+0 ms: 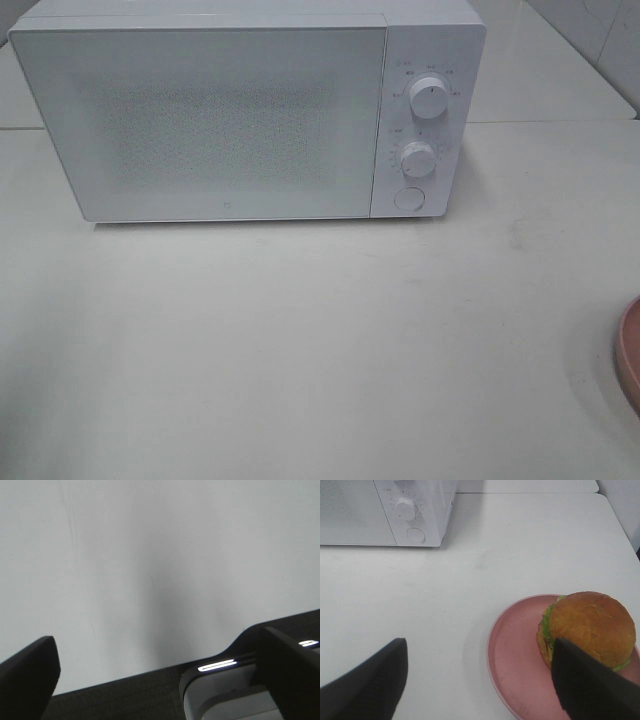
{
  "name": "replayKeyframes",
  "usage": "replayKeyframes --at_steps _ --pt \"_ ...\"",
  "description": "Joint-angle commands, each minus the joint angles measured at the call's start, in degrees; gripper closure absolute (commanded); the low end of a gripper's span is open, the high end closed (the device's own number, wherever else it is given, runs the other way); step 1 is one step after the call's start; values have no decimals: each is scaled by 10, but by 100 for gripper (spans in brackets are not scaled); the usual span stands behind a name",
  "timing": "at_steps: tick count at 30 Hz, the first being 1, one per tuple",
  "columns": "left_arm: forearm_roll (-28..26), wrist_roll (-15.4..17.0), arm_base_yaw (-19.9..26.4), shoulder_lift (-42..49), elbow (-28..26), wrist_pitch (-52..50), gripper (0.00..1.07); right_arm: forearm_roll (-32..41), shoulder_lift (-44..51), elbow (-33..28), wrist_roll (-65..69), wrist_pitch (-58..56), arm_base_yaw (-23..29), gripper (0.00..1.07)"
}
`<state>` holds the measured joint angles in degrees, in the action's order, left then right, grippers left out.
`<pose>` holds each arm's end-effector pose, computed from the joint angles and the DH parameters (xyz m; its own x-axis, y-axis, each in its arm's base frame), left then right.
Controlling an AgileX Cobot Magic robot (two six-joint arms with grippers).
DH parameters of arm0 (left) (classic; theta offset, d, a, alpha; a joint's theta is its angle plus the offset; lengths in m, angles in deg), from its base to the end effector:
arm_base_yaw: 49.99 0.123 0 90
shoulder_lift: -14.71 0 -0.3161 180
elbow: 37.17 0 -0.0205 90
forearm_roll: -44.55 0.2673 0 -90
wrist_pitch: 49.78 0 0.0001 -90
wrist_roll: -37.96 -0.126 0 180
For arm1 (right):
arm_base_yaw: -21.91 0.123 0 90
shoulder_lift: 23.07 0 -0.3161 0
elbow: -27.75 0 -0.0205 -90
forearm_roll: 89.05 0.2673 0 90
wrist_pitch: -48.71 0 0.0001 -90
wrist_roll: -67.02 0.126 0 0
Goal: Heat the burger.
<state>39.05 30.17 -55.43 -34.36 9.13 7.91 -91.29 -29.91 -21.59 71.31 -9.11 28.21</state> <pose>0.1165 -0.0214 0.2453 -0.8723 0.1676 -0.4594 0.2056 0.9781 -0.0335 0.0122 -0.0028 0.2752 -0.4077 0.0093 -0.9131 -0.0577 0.9977 0.0359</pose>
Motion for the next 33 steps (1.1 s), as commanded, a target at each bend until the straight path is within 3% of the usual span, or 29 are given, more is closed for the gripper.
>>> replayKeyframes --at_steps 1,10,33 --pt "-2 0 2 25 3 -19 6 1 17 -1 -7 6 -3 31" --pt "-1 25 2 128 3 8 6 1 17 -1 -7 6 -3 31" --pt "-30 28 7 405 20 35 6 1 17 -1 -7 6 -3 31"
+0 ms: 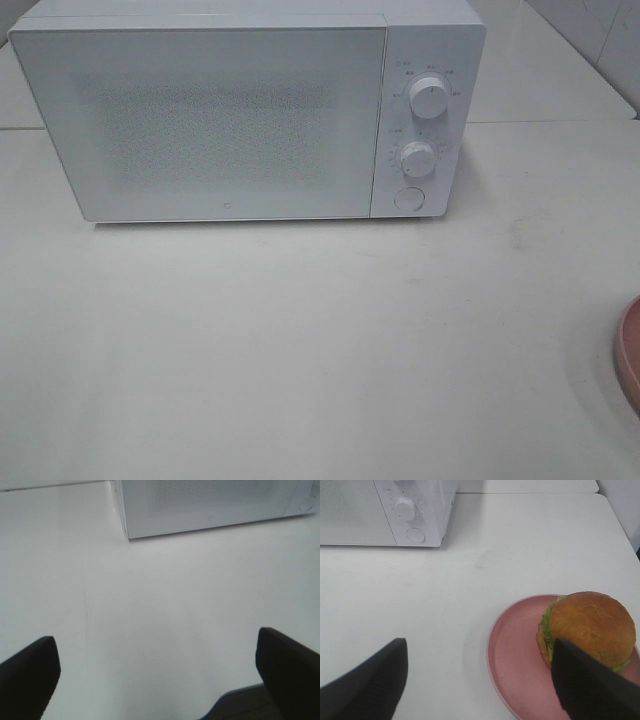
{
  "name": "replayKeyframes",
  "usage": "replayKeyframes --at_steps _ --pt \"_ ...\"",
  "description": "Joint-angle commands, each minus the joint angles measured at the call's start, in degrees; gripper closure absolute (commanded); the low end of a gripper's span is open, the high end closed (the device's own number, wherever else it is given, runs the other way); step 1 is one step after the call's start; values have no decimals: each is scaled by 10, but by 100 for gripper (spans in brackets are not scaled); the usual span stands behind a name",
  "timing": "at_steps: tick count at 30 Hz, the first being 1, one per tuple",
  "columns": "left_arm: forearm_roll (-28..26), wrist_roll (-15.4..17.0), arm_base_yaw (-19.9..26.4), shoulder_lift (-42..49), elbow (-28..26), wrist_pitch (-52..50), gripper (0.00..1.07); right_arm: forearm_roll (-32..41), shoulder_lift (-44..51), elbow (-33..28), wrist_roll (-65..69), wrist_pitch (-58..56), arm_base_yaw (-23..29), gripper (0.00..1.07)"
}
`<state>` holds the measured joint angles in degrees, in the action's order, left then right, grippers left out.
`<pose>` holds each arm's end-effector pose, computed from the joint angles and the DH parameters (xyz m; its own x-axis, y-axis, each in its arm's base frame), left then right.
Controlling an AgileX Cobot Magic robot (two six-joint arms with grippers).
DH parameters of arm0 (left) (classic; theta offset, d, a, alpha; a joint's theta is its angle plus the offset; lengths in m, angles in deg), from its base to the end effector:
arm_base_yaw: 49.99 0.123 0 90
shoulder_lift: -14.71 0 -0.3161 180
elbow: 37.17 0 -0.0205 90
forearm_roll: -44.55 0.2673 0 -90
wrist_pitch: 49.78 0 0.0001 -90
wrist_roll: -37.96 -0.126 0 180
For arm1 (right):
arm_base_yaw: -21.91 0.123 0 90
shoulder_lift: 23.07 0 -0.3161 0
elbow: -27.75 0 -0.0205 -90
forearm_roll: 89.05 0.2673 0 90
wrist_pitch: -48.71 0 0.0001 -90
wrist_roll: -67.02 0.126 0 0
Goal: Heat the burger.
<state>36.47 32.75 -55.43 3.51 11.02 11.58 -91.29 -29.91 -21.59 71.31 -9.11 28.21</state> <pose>0.0157 -0.0171 0.2746 -0.5007 0.0706 -0.8628 0.2114 0.9765 -0.0428 0.0122 -0.0028 0.2752 -0.4077 0.0093 -0.9131 -0.0577 0.9977 0.0359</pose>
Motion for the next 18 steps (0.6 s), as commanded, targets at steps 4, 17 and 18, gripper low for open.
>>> replayKeyframes --at_steps 4,17,18 --pt "-3 2 49 62 1 -2 6 1 17 -1 -7 6 -3 31" --pt "-6 2 64 58 2 -2 6 1 15 -1 -7 6 -3 31" --pt "-6 2 64 58 2 -2 6 1 15 -1 -7 6 -3 31"
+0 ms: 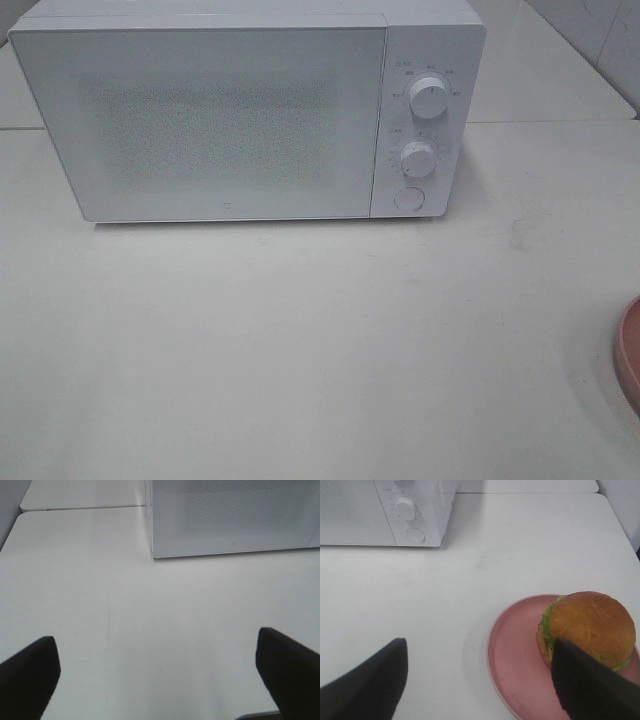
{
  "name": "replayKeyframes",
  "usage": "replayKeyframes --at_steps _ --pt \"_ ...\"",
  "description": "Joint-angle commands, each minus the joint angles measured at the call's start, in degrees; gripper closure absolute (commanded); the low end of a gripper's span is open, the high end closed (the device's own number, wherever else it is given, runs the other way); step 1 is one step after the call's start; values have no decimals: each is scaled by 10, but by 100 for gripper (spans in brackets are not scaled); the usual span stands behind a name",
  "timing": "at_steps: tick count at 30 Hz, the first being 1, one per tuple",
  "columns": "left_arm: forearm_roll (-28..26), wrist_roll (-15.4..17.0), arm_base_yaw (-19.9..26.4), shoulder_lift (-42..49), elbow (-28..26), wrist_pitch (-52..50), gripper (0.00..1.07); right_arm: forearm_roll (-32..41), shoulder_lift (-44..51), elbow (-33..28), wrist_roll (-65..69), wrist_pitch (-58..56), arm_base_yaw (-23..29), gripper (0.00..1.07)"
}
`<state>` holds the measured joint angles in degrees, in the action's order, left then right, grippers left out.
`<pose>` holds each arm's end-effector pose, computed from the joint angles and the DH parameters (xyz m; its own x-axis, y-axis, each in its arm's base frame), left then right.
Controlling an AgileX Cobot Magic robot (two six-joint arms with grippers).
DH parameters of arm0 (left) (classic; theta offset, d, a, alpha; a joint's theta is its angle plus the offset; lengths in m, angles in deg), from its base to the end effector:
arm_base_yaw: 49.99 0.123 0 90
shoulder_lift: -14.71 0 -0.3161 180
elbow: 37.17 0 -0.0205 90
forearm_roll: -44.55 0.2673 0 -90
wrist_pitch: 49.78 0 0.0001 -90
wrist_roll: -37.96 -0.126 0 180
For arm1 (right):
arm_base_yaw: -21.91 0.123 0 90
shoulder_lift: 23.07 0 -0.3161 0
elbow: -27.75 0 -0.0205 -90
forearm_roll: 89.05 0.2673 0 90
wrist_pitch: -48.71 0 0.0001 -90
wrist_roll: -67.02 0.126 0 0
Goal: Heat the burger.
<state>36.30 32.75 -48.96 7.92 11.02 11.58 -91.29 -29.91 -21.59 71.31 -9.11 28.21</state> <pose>0.0058 -0.0158 0.2755 -0.4375 0.0135 -0.8991 0.1047 0.9939 -0.0360 0.0122 -0.0028 0.2752 -0.4077 0.0093 -0.9131 -0.0577 0.9977 0.0359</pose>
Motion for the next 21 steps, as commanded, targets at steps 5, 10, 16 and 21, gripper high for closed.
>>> replayKeyframes --at_steps 5,10,16,21 --pt "-4 2 -1 14 2 -2 6 1 15 -1 -7 6 -3 31" --pt "-4 2 -1 14 2 -2 6 1 15 -1 -7 6 -3 31" --pt "-4 2 -1 14 2 -2 6 1 15 -1 -7 6 -3 31" --pt "-4 2 -1 14 2 -2 6 1 15 -1 -7 6 -3 31"
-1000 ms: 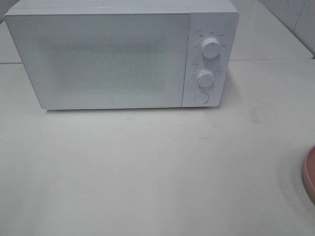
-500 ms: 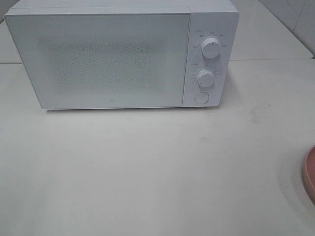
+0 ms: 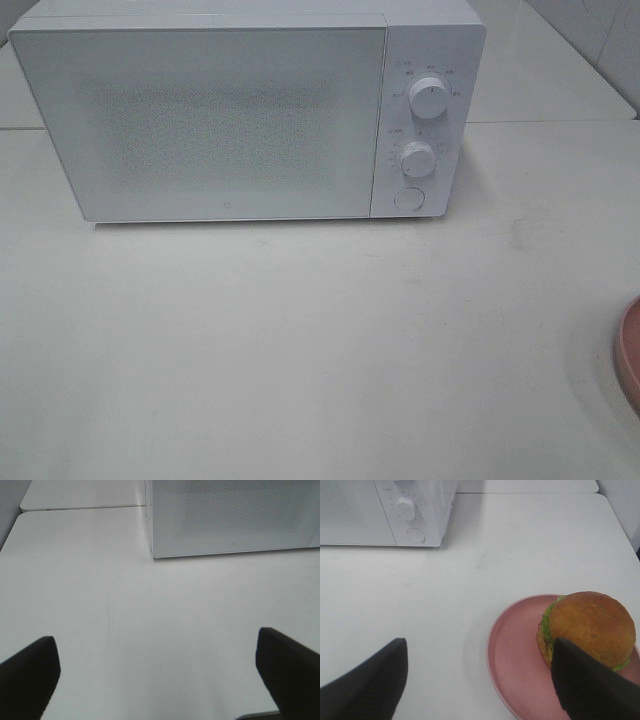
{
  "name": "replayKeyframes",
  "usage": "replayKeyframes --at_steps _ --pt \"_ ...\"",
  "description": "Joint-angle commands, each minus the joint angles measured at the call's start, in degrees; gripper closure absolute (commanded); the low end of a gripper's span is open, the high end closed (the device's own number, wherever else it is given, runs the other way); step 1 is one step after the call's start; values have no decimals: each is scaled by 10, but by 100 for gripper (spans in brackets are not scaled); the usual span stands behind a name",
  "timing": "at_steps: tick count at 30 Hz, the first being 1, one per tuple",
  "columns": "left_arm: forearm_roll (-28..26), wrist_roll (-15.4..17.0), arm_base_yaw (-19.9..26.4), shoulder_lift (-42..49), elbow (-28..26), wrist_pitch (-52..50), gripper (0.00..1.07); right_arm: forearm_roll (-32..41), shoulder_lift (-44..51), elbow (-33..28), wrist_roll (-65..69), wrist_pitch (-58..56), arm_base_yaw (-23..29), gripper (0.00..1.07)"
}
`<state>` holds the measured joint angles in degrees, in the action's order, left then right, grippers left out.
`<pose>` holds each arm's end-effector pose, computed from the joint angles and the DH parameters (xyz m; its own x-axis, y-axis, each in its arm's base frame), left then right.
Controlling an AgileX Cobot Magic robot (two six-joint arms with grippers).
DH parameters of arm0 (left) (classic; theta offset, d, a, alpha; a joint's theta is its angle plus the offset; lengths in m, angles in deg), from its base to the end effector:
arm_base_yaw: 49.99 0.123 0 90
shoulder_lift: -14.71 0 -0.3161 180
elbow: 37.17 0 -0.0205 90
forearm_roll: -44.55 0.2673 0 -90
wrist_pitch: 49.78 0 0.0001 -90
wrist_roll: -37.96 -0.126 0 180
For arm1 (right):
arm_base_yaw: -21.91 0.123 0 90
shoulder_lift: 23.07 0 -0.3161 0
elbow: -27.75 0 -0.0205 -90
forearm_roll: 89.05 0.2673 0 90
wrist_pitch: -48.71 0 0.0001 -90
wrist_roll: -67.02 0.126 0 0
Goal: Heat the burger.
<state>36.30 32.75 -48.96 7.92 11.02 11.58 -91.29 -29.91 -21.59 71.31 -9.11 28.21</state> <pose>0.0058 -0.0158 0.2755 -0.4375 0.0135 -0.8991 0.1047 0.9939 -0.0360 0.0122 -0.0028 0.2752 -0.4077 0.0093 -0.9131 -0.0577 0.9977 0.0359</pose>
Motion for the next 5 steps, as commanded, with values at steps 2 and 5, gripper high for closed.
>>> replayKeyframes --at_steps 2,5 --pt "-4 2 -1 14 2 -2 6 1 15 -1 -7 6 -3 31" --pt "-4 2 -1 14 2 -2 6 1 15 -1 -7 6 -3 31"
